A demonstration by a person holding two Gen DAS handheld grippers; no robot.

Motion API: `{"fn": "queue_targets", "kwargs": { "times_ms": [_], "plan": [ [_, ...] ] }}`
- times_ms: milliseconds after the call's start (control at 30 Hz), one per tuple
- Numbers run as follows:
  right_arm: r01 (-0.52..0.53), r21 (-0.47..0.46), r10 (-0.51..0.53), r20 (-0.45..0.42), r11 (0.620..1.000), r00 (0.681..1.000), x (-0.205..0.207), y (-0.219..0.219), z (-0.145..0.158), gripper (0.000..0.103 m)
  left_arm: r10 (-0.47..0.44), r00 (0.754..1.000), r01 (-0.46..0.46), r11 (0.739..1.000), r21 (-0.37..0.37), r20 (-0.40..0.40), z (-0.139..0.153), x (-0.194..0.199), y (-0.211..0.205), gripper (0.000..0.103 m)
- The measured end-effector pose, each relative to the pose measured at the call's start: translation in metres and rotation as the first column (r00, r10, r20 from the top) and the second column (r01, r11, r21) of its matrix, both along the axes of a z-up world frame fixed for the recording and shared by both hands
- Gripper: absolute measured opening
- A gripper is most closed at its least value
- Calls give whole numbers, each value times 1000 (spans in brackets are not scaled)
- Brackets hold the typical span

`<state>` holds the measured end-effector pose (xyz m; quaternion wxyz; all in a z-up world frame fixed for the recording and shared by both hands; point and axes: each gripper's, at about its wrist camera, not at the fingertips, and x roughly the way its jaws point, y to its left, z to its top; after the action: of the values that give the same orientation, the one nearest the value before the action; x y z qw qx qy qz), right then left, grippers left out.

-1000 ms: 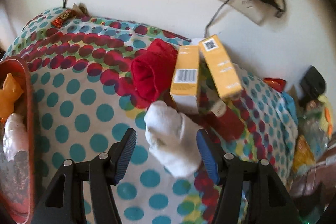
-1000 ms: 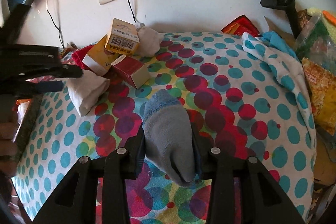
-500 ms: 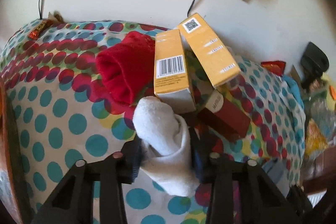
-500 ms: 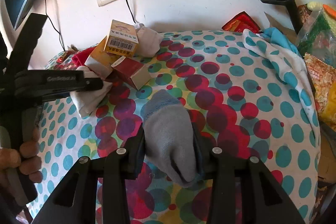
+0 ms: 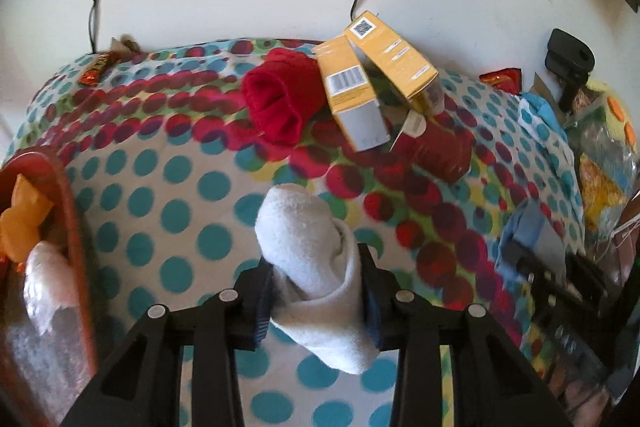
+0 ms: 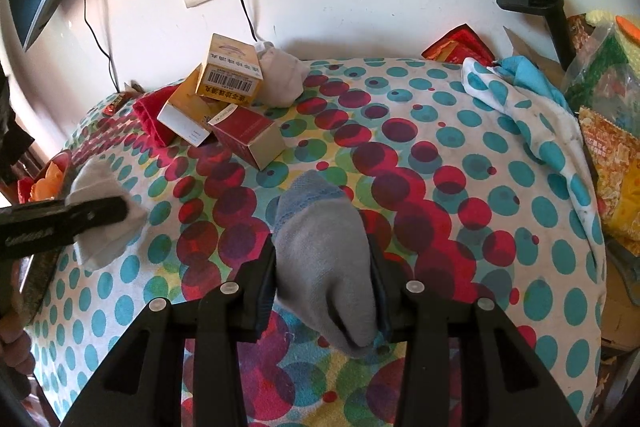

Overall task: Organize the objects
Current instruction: 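Grasp the white sock with the left gripper, then carry the white sock into the red basin and open the left gripper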

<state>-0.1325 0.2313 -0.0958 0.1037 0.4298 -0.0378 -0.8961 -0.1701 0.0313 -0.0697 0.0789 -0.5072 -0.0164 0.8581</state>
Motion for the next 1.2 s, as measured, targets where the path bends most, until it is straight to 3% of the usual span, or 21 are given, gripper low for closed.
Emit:
{"fn": "queue_targets", "kwargs": {
  "times_ms": [467,733,967,1200],
  "plan": [
    [3,39,-3,-1,999,1000,-1,-5,0,40,19,1000,-19,1000,-2,-19,28,44,-53,37],
    [3,47,-3,-1,999,1000,-1,-7,0,40,41,996,-47,995,-88,-75,46,65,-89,37],
    [2,61,-2,-1,998,1000,-1,-7,0,41,150,987,-155,984,-89,-62,46,70,-151,37],
    [2,65,-2,-1,998,1000,-1,-8,0,41,236,969,-244,960,-140,-72,45,68,-202,37]
  ]
}}
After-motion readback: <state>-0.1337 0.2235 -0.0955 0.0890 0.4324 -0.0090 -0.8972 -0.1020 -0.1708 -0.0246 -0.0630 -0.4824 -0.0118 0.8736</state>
